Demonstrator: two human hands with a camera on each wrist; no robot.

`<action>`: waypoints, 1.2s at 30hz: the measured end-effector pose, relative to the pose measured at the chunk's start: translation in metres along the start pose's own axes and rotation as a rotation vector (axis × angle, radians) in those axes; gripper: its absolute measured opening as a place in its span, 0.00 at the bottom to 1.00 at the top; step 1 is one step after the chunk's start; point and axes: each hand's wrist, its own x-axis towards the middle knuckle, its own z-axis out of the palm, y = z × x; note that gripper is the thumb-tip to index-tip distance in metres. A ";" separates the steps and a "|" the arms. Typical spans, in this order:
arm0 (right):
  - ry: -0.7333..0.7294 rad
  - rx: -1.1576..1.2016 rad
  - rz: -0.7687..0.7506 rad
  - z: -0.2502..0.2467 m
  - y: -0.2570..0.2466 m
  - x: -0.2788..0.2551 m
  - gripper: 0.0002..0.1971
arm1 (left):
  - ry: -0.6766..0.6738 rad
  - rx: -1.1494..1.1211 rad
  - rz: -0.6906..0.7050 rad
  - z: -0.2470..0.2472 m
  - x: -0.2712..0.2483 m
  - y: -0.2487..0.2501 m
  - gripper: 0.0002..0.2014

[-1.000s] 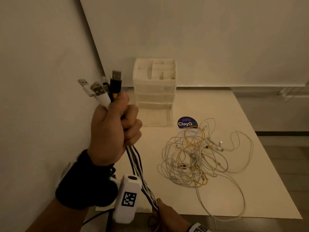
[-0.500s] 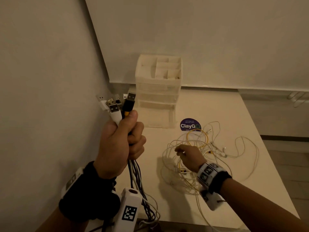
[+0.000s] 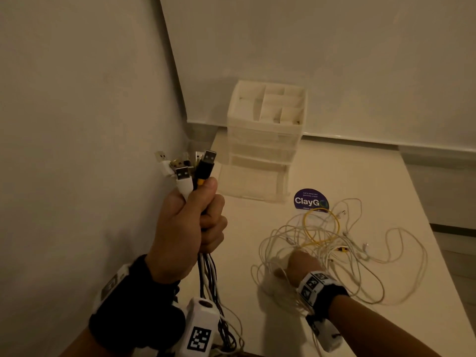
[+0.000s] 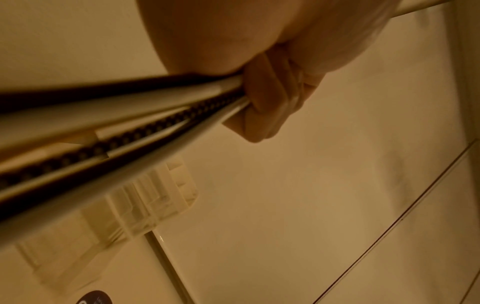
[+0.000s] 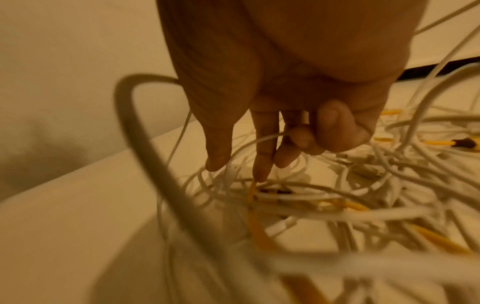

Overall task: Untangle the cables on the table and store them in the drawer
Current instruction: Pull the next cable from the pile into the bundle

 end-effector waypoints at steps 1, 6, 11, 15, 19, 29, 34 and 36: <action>0.017 -0.031 -0.004 0.003 -0.002 -0.001 0.24 | -0.005 0.001 0.002 0.002 0.002 -0.001 0.20; -0.009 0.028 -0.001 -0.008 -0.017 -0.010 0.16 | -0.027 0.022 0.000 0.013 0.011 -0.004 0.20; 0.178 0.334 -0.053 -0.044 -0.003 -0.022 0.16 | -0.017 0.032 0.006 0.020 0.017 -0.006 0.20; 0.344 0.835 -0.181 -0.088 0.009 -0.058 0.06 | -0.038 0.041 0.005 0.029 0.022 -0.011 0.21; 0.348 1.229 -0.273 -0.125 0.019 -0.084 0.09 | -0.095 0.048 -0.003 0.047 0.027 -0.018 0.22; 0.492 1.315 -0.297 -0.178 0.035 -0.118 0.08 | -0.176 0.086 -0.014 0.093 0.033 -0.021 0.22; 0.408 1.204 -0.101 -0.155 0.054 -0.099 0.10 | -0.210 0.075 -0.003 0.104 0.031 -0.029 0.24; 0.349 1.241 -0.015 -0.143 0.061 -0.091 0.13 | -0.206 0.078 -0.013 0.106 0.029 -0.032 0.23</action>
